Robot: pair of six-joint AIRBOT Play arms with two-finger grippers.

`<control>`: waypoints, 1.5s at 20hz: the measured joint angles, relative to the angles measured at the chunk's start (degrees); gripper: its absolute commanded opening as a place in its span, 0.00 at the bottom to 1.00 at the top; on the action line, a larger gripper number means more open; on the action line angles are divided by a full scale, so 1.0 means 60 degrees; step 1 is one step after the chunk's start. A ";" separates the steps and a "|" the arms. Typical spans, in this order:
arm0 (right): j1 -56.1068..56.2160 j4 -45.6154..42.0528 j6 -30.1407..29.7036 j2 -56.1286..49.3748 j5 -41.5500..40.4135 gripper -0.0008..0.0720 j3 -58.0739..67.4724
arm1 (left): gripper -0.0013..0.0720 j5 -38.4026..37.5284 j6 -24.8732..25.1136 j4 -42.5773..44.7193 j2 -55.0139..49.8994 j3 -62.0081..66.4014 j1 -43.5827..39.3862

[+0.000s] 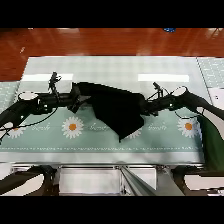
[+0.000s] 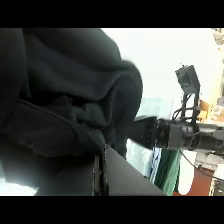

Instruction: Fold the shirts.

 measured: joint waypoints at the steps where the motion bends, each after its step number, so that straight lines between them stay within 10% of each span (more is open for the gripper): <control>1: -0.0011 -0.0004 -0.0142 0.0087 0.0160 0.04 0.0095 | 0.06 -0.0142 -0.0004 -0.0036 0.0025 0.0062 0.0160; 17: -0.2739 -0.2663 0.1144 0.6473 0.3100 0.04 0.7985 | 0.06 -0.2361 -0.0656 -0.0936 0.3661 0.7683 0.5187; 30: -0.2798 -0.4903 0.2120 0.9683 0.5348 0.04 0.7919 | 0.06 -0.3450 -0.2124 0.5147 0.6943 0.8644 0.3927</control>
